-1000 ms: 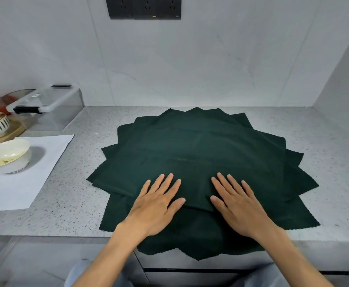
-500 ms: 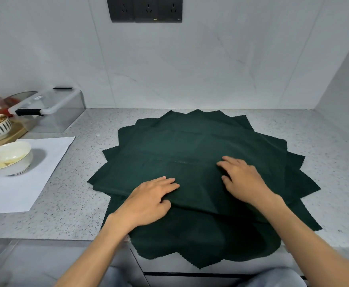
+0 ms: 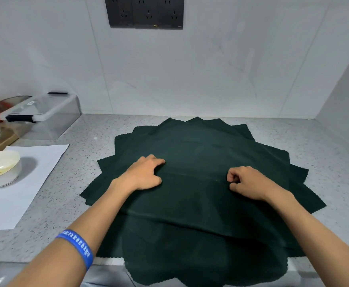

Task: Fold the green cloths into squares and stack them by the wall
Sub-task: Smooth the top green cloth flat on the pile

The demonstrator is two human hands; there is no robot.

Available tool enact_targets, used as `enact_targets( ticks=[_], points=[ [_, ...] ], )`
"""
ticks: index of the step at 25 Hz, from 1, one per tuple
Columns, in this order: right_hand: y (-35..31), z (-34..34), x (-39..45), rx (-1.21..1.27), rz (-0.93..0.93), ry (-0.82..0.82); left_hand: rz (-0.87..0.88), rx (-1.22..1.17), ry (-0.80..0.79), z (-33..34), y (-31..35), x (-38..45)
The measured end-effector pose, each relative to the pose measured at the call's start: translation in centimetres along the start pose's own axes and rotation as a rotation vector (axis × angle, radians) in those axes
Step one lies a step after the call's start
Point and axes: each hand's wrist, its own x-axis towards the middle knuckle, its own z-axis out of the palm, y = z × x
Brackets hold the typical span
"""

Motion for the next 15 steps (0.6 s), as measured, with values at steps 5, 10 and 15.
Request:
enact_targets(
  ticks=[5, 10, 15],
  points=[
    [0.9, -1.0, 0.6, 0.027, 0.004, -0.079, -0.031, 0.007, 0.038, -1.0, -1.4, 0.8],
    [1.2, 0.0, 0.5, 0.035, -0.006, 0.132, -0.033, 0.097, 0.329, 0.0, -1.5, 0.3],
    [-1.7, 2.7, -3.2, -0.222, -0.090, 0.438, 0.170, 0.161, 0.251, 0.5, -0.7, -4.3]
  ],
)
